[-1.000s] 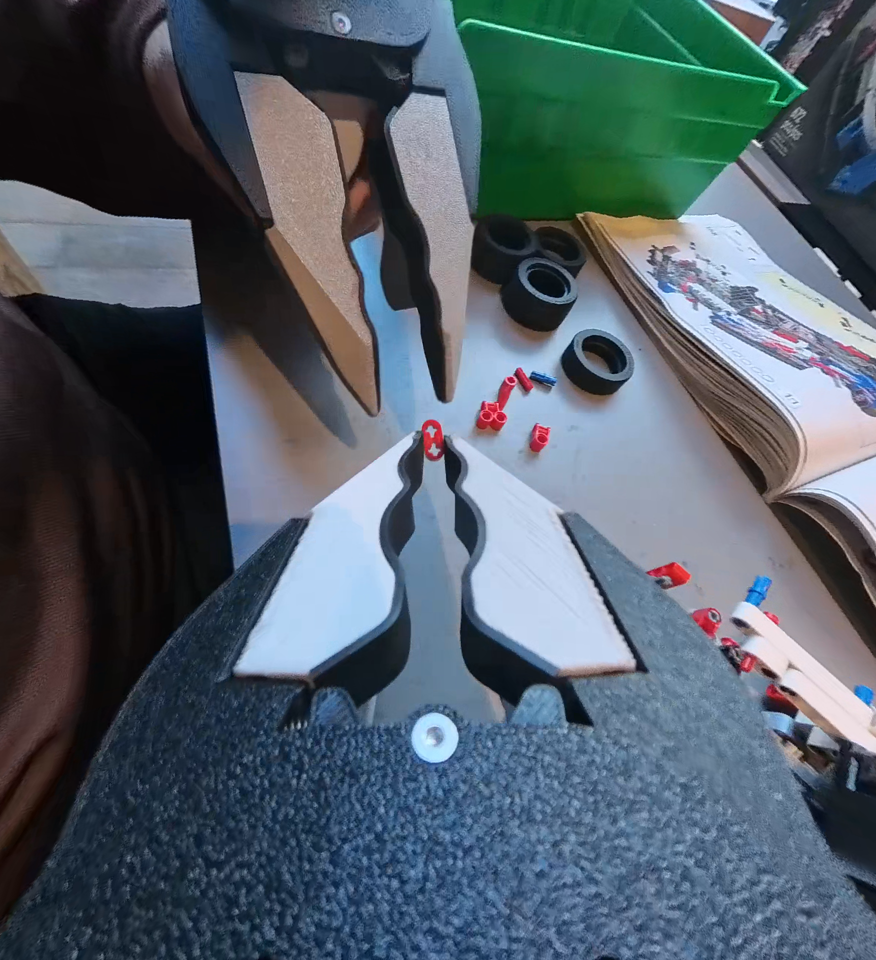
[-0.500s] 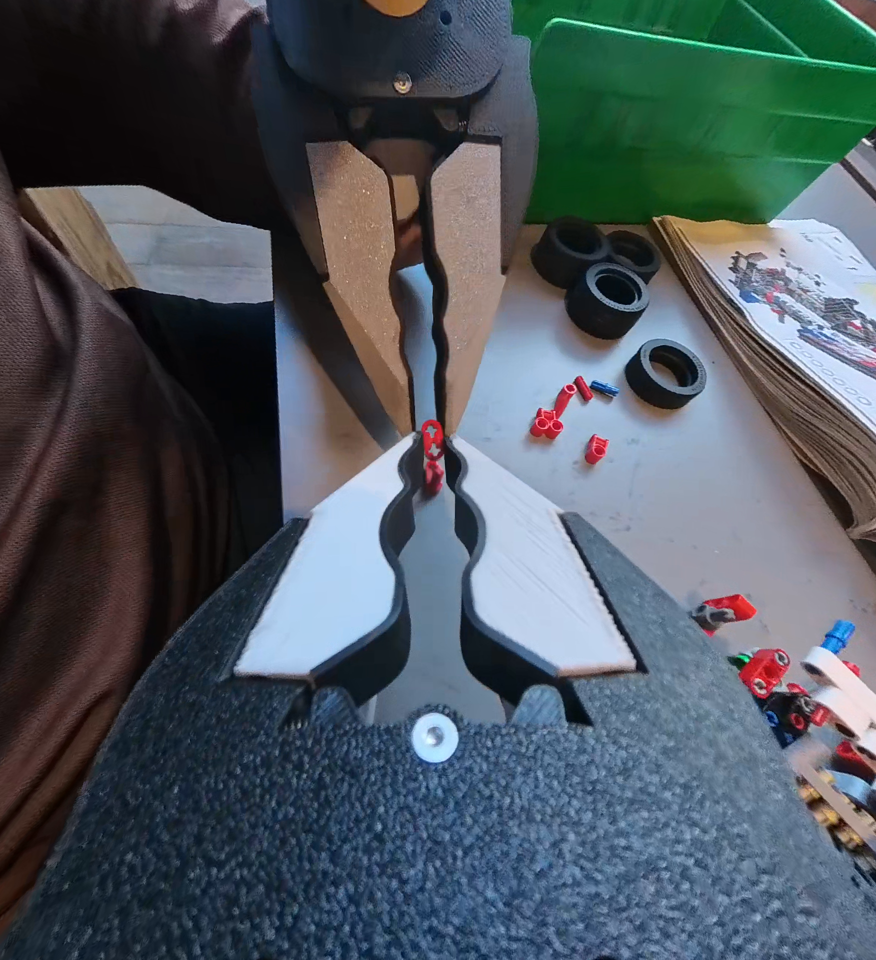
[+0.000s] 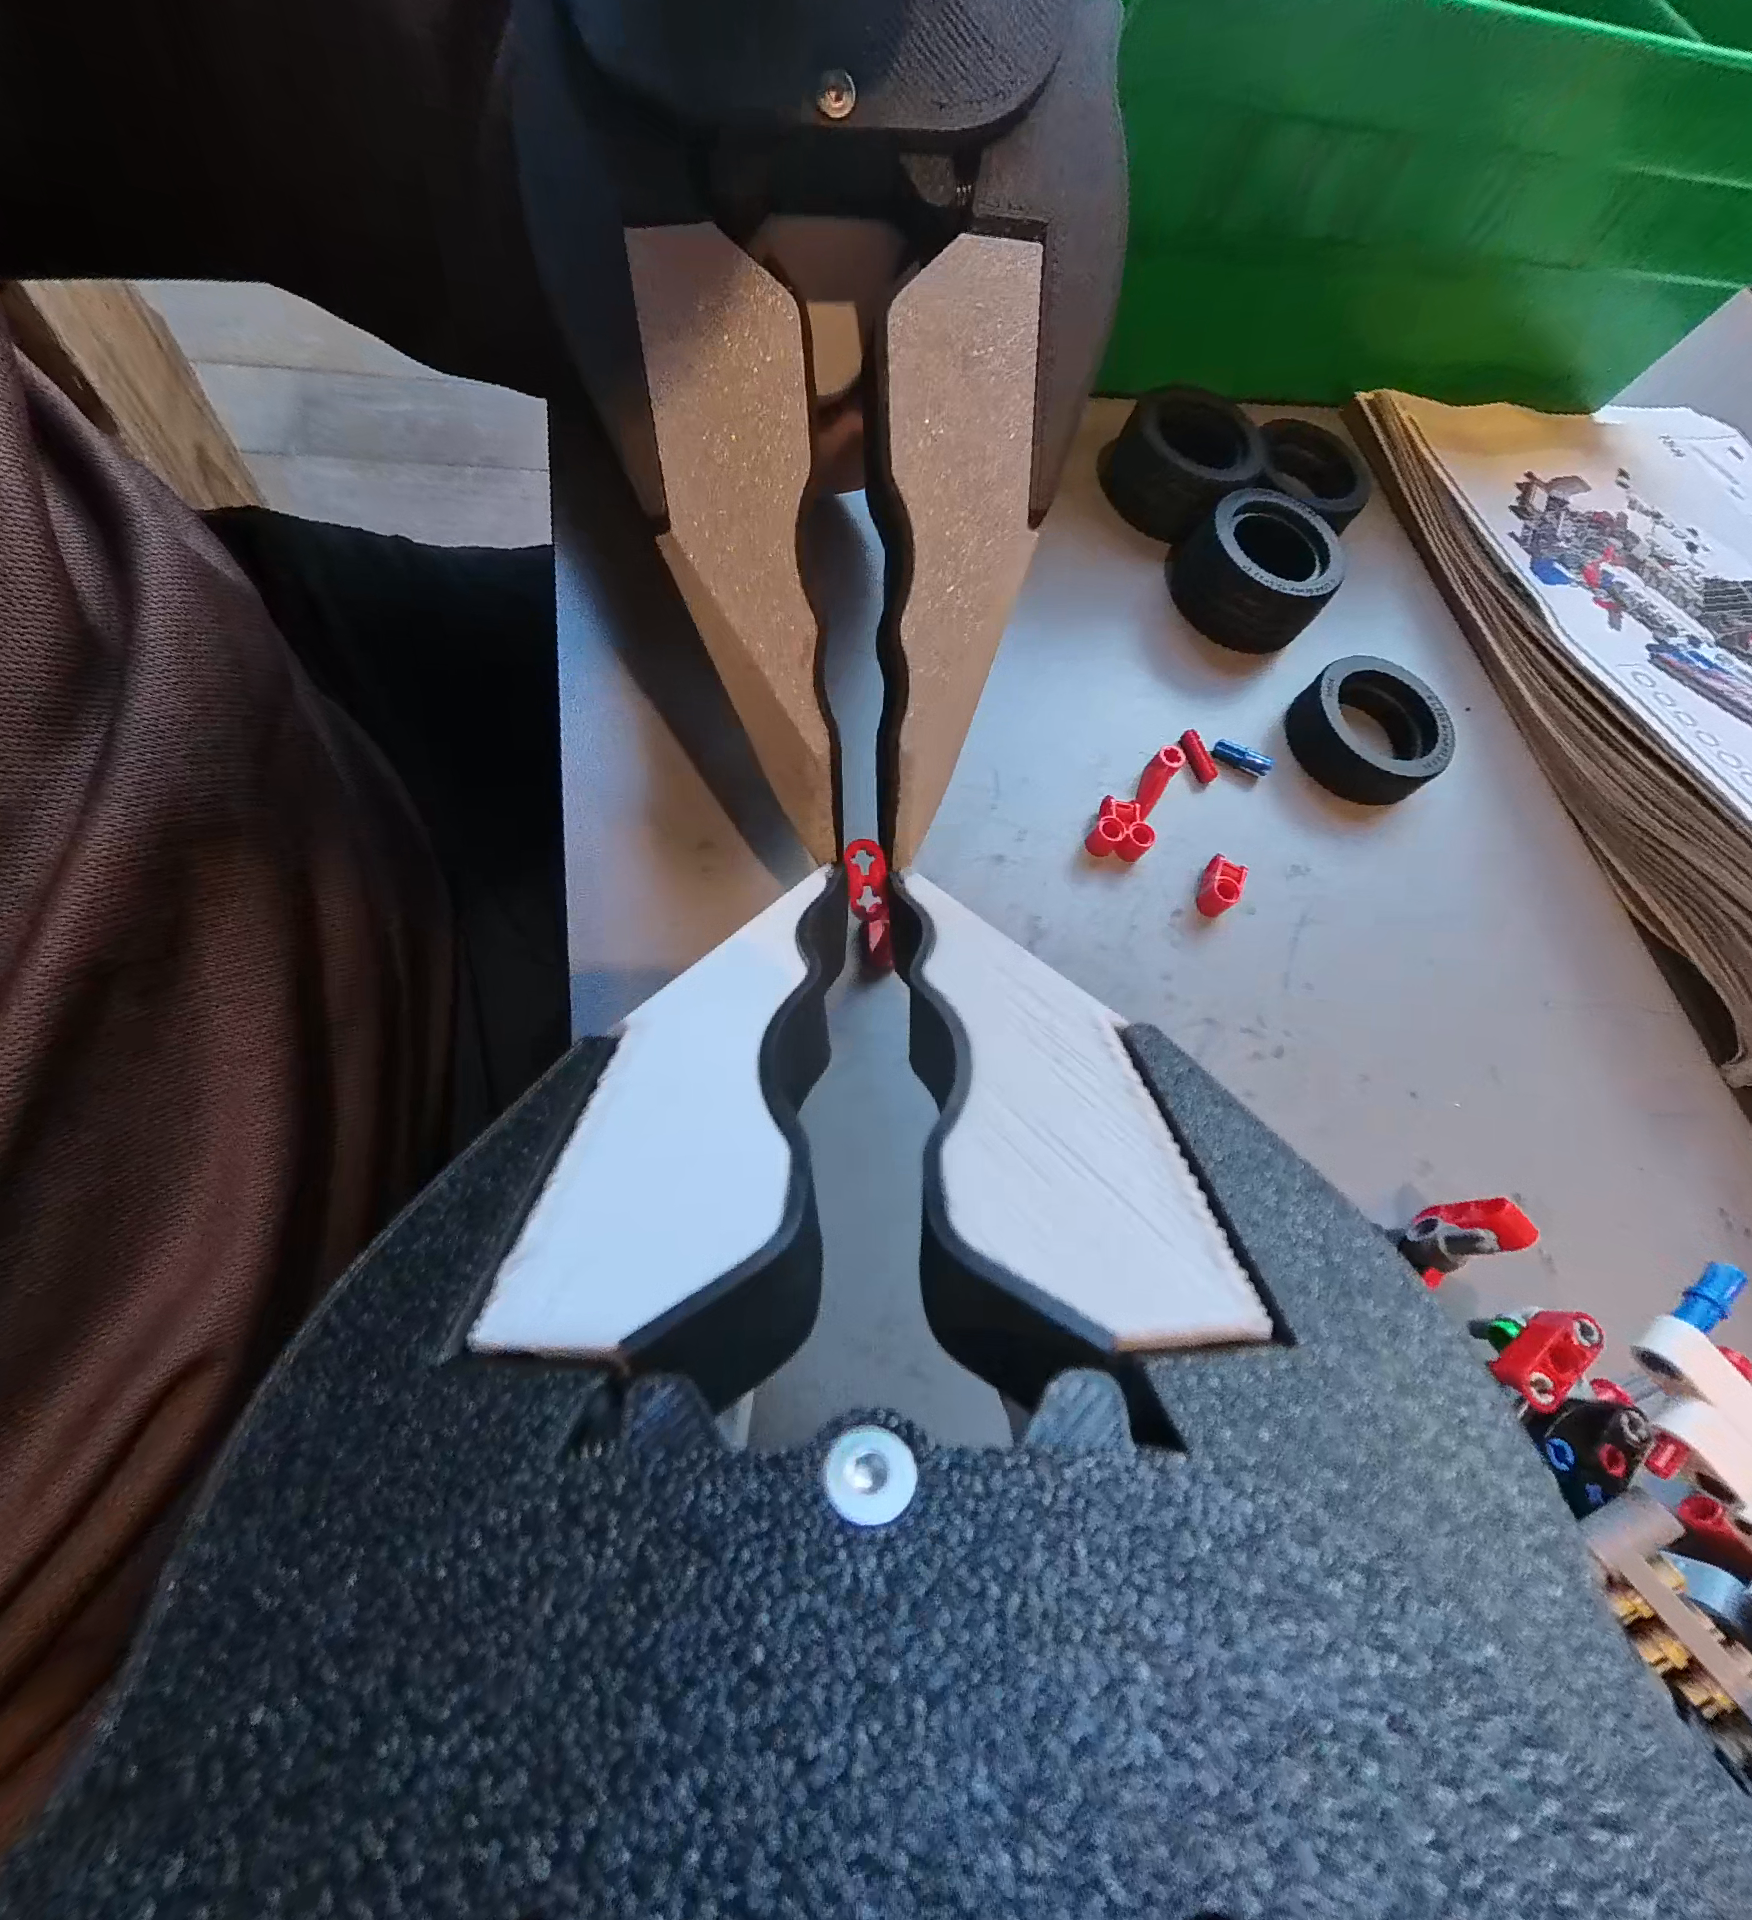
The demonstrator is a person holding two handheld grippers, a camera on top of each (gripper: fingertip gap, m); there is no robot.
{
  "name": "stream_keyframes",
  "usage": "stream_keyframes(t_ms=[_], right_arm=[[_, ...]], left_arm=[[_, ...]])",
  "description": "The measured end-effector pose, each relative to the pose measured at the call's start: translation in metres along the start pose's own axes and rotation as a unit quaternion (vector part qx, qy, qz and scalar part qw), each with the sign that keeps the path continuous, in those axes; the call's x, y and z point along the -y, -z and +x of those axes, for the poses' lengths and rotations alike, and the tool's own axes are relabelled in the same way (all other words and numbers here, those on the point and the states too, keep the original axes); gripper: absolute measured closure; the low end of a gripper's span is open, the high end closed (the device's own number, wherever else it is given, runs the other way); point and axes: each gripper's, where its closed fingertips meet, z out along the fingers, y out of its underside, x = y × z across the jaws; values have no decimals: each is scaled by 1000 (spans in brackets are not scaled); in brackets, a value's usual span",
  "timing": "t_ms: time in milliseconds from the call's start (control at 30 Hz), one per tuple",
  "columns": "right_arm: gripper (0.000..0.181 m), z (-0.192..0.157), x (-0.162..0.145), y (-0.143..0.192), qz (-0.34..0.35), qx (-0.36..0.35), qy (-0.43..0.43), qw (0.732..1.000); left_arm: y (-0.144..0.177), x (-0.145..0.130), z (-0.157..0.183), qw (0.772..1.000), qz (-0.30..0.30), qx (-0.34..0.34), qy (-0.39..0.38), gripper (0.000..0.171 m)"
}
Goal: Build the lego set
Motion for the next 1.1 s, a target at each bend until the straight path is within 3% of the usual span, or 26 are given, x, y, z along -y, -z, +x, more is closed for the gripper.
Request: stream_keyframes(t_ms=[300, 633, 1100], right_arm=[[174, -1, -1, -1, -2, 5, -9, 1000], [168, 9, 5, 7, 29, 0, -36, 999], [174, 7, -4, -3, -1, 2, -32, 999]], left_arm=[[-1, -1, 1, 1000, -1, 2, -11, 168], [8, 8, -7, 999, 45, -7, 27, 168], [1, 0, -7, 999, 12, -17, 48, 167]])
